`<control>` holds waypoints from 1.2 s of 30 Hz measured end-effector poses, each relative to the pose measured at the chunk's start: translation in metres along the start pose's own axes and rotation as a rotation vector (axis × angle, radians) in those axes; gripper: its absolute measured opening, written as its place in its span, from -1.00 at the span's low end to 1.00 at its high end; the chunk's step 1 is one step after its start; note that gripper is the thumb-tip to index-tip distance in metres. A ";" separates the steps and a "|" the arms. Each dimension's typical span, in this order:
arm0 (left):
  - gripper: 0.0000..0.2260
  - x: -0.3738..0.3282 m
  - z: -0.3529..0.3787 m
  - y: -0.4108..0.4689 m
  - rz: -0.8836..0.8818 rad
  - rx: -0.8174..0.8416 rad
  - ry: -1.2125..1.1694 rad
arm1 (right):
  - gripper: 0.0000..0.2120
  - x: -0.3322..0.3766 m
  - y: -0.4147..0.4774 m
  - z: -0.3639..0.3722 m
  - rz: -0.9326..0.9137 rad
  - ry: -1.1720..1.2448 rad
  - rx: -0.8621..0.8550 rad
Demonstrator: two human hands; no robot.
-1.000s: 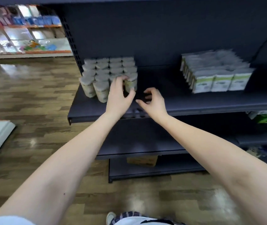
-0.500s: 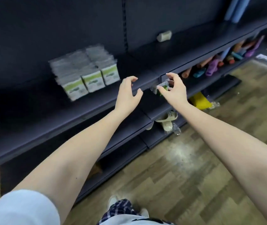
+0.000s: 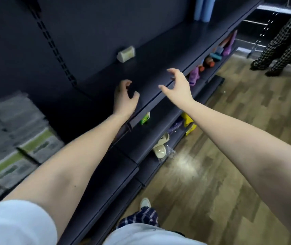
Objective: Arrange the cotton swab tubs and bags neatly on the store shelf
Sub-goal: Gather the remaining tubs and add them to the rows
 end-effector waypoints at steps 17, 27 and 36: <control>-0.35 0.037 0.023 0.284 -0.294 0.040 0.475 | -0.49 -0.084 0.234 -0.009 -0.217 -0.111 0.420; -0.44 0.034 0.044 0.269 -0.507 0.028 0.648 | -0.53 -0.108 0.332 -0.023 -0.297 -0.141 0.634; -0.45 0.015 -0.038 0.154 -0.626 -0.290 0.265 | -0.39 -0.006 0.262 0.102 -0.414 0.237 0.979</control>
Point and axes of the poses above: each hand's wrist, its own y-axis towards the middle knuckle, its own z-axis out of the palm, x = y × z, the point moved 3 cm from there along y, towards the middle knuckle, and after that the axes turned 9 degrees about x, right-handed, at the moved point
